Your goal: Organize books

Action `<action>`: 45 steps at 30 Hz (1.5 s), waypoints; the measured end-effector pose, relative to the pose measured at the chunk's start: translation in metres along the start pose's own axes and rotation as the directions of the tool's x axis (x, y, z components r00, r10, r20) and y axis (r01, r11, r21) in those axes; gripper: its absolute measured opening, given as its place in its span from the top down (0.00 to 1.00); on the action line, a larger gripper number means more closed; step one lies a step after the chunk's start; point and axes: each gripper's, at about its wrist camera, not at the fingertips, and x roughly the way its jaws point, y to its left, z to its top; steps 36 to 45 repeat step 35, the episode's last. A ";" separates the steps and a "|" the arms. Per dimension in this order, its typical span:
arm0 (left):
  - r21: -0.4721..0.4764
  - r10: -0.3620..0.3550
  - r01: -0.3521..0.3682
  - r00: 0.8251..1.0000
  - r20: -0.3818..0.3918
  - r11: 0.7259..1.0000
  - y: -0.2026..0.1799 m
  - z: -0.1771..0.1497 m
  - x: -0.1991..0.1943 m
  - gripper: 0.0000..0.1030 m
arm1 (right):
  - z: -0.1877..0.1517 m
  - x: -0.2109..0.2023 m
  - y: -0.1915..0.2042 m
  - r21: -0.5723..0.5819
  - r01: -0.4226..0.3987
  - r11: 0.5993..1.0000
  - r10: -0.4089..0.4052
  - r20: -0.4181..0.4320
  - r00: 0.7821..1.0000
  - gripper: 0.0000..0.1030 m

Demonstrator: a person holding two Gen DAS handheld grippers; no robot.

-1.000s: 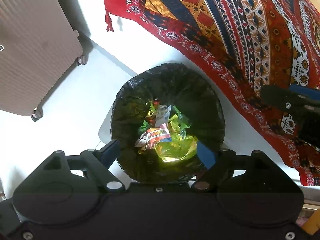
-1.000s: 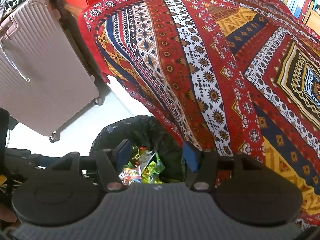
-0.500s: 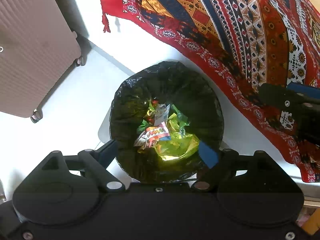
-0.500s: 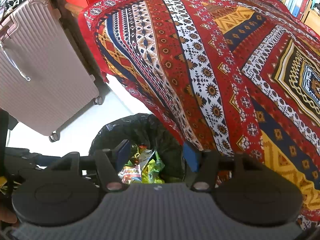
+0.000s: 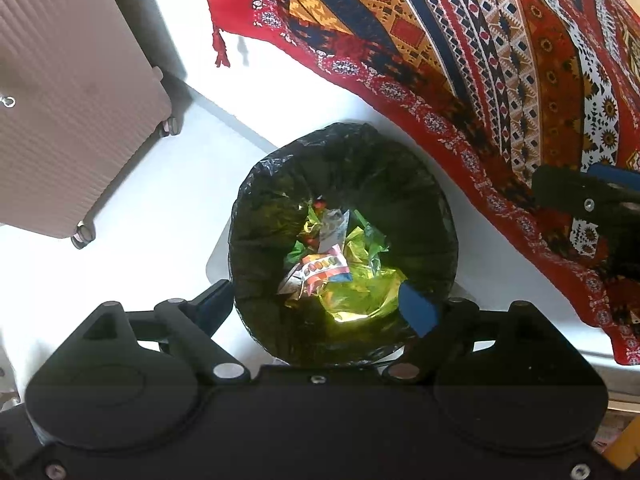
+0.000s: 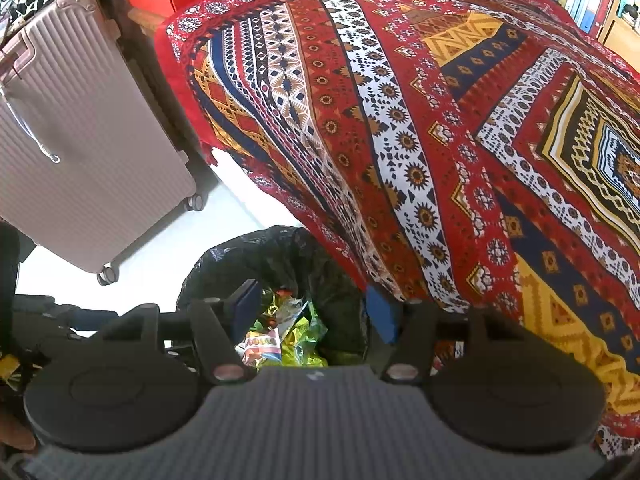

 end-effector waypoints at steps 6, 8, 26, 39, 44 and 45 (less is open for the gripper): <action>0.003 0.005 -0.005 1.000 -0.001 1.000 -0.001 -0.001 0.001 0.13 | 0.000 0.000 0.000 0.000 0.001 1.000 -0.001 0.001 1.000 0.31; 0.007 0.007 -0.007 1.000 -0.001 1.000 -0.002 -0.001 0.001 0.13 | 0.000 -0.001 0.001 0.000 0.001 1.000 -0.001 0.001 1.000 0.31; 0.009 0.010 -0.010 1.000 0.001 1.000 -0.003 -0.004 0.001 0.13 | -0.002 -0.003 0.000 0.011 0.010 1.000 -0.010 0.001 1.000 0.31; 0.026 -0.001 0.000 1.000 0.006 1.000 -0.003 -0.005 0.001 0.10 | 0.000 -0.001 0.004 0.011 0.014 1.000 -0.014 0.001 1.000 0.31; 0.026 -0.001 0.000 1.000 0.006 1.000 -0.003 -0.005 0.001 0.10 | 0.000 -0.001 0.004 0.011 0.014 1.000 -0.014 0.001 1.000 0.31; 0.026 -0.001 0.000 1.000 0.006 1.000 -0.003 -0.005 0.001 0.10 | 0.000 -0.001 0.004 0.011 0.014 1.000 -0.014 0.001 1.000 0.31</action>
